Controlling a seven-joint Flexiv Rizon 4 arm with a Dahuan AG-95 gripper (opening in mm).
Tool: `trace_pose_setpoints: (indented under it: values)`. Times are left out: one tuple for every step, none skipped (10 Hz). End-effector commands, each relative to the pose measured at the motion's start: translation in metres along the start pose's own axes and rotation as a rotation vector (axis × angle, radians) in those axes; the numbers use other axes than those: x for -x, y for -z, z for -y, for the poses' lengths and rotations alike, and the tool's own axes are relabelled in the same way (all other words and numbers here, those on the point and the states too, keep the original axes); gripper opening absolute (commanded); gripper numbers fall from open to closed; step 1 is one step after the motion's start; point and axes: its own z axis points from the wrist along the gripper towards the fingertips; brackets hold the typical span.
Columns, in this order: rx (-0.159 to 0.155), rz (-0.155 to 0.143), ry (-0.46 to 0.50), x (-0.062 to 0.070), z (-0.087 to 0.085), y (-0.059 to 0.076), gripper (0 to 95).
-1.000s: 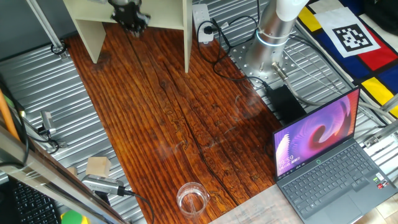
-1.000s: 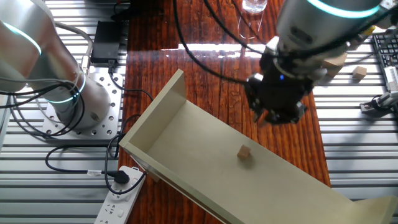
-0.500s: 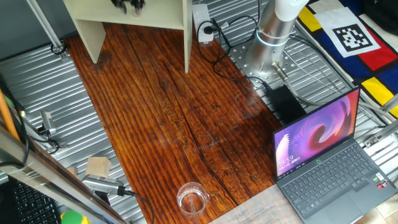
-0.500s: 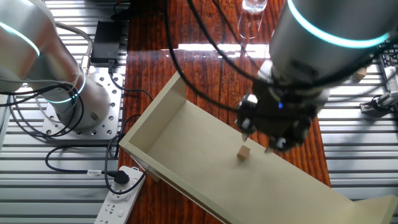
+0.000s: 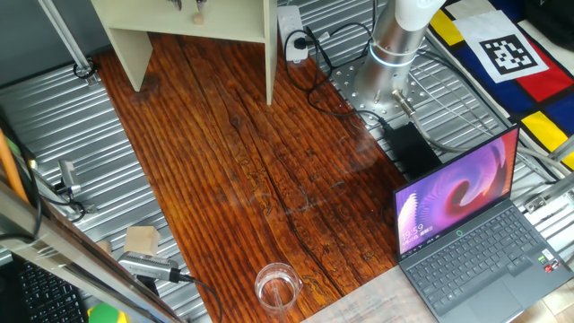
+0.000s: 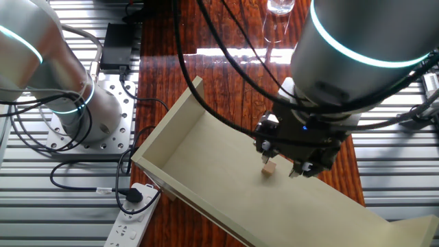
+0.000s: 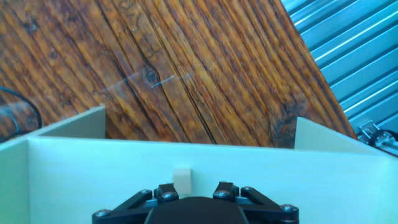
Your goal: Take the object down from the shelf
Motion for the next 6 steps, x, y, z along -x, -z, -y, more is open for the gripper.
trace_pose_setpoints:
  values:
    - [-0.004, 0.003, -0.001, 0.0, -0.001, -0.002, 38.0]
    - [-0.006, 0.003, -0.003, 0.0, -0.002, -0.005, 38.0]
    - [-0.008, 0.003, -0.006, 0.001, -0.003, -0.007, 38.0]
    - [-0.011, 0.006, -0.008, 0.003, -0.004, -0.011, 38.0]
    - [-0.015, 0.01, -0.01, 0.004, -0.006, -0.015, 38.0]
    - [-0.017, 0.013, -0.014, 0.007, -0.006, -0.016, 38.0]
